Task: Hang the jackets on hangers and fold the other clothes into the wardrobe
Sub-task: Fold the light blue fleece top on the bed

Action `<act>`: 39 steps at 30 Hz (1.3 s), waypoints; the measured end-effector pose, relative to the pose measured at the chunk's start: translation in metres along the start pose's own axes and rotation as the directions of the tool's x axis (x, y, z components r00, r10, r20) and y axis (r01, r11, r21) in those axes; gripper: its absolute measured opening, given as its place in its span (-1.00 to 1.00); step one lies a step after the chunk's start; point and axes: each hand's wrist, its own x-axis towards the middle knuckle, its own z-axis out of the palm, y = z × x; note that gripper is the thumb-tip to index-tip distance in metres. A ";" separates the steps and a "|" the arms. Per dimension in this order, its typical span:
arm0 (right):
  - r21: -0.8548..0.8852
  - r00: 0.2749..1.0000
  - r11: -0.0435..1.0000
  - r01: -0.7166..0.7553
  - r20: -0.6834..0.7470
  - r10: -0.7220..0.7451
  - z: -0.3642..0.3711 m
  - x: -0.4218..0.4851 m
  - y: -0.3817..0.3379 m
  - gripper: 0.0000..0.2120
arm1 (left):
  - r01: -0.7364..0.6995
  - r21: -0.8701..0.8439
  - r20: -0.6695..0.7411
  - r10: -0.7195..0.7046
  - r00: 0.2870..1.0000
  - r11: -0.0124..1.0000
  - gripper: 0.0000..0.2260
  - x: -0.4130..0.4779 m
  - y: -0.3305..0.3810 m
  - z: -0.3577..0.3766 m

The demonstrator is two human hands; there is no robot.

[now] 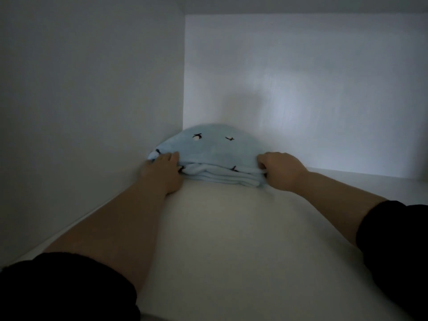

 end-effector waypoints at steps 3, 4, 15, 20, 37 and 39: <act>-0.200 0.971 0.979 -0.048 0.219 0.092 -0.023 0.003 -0.007 -0.87 | 0.063 0.089 -0.035 -0.060 0.998 0.994 -0.48 -0.001 -0.001 0.004; -0.264 0.953 0.961 -0.078 0.264 0.150 -0.027 0.004 -0.010 -0.81 | 0.077 0.132 -0.051 -0.070 0.996 0.988 -0.48 -0.001 0.000 0.002; 0.158 0.955 0.978 -0.139 0.282 0.090 0.020 0.008 -0.020 -0.32 | -0.049 -0.114 0.018 0.052 0.999 0.992 -0.42 0.000 0.005 0.006; 0.036 0.951 0.978 -0.203 0.244 0.188 0.016 -0.003 -0.034 -0.24 | -0.078 0.053 -0.028 0.080 0.996 0.996 -0.38 -0.004 0.012 0.000; -0.246 0.923 0.894 -0.376 -0.013 0.384 -0.100 -0.236 -0.014 -0.43 | -0.579 0.131 -0.207 0.593 0.778 0.805 -0.42 -0.158 0.179 -0.084; -0.243 0.882 0.850 -0.467 -0.052 0.469 -0.115 -0.283 -0.009 -0.46 | -0.637 0.080 -0.250 0.634 0.732 0.767 -0.43 -0.192 0.214 -0.096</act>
